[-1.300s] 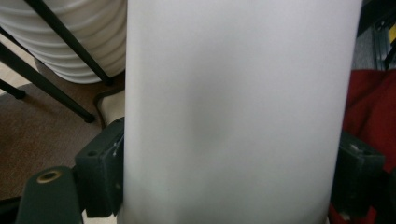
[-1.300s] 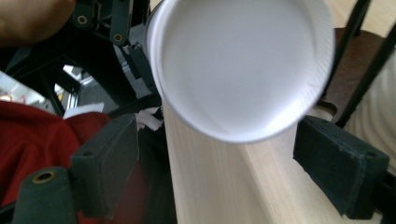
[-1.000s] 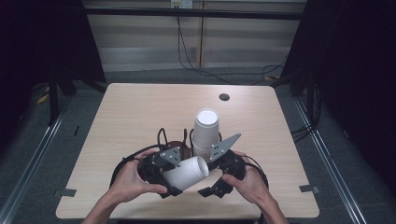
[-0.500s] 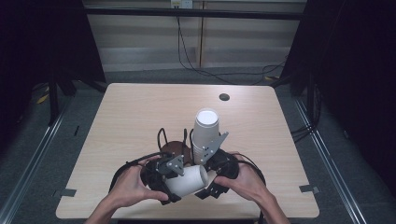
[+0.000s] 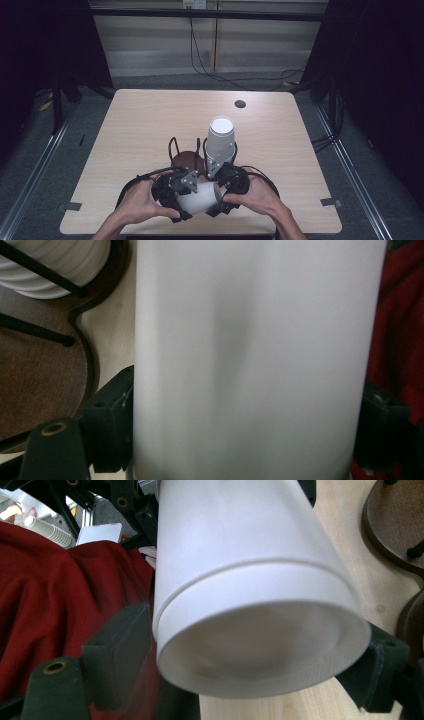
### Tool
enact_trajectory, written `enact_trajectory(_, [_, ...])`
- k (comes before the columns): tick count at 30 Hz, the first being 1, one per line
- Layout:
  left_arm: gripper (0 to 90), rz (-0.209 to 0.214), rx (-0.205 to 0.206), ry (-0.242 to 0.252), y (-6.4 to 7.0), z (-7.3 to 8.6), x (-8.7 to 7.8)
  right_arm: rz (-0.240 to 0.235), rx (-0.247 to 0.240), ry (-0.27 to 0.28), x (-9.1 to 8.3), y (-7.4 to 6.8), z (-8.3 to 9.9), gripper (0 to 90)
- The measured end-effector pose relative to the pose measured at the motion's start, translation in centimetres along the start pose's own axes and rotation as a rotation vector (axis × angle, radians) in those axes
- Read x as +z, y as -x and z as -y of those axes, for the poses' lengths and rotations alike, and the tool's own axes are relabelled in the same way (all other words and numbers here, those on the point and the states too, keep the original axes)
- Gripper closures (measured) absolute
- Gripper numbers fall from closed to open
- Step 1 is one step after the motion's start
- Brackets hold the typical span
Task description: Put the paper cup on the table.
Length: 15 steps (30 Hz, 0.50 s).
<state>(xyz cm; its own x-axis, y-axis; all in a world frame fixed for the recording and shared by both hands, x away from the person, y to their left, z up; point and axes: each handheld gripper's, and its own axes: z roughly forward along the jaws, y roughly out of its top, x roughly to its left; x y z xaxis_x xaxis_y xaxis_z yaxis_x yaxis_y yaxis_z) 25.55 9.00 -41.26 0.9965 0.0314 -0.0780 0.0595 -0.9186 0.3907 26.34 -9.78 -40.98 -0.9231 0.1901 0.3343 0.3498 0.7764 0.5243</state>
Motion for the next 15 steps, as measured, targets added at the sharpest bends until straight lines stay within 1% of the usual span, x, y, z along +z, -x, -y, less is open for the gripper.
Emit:
enact_trajectory(4, [17.1,0.002,0.015,-0.010,0.21,-0.26,0.25,-0.017,-0.006,-0.014,0.29,0.03,-0.11,16.9])
enact_trajectory(6, [17.1,0.002,0.015,-0.011,0.26,-0.29,0.29,-0.012,0.002,-0.018,0.28,-0.07,-0.16,16.9])
enact_trajectory(8, [17.1,-0.003,0.020,-0.007,0.38,-0.38,0.39,-0.017,-0.004,-0.016,0.31,-0.06,-0.17,17.0])
enact_trajectory(13, [17.1,0.012,0.025,-0.010,0.46,-0.57,0.51,-0.018,-0.020,-0.018,0.47,-0.09,-0.23,22.6])
enact_trajectory(15, [17.1,0.013,0.030,-0.016,0.54,-0.62,0.57,-0.021,-0.023,-0.024,0.52,-0.08,-0.23,22.8])
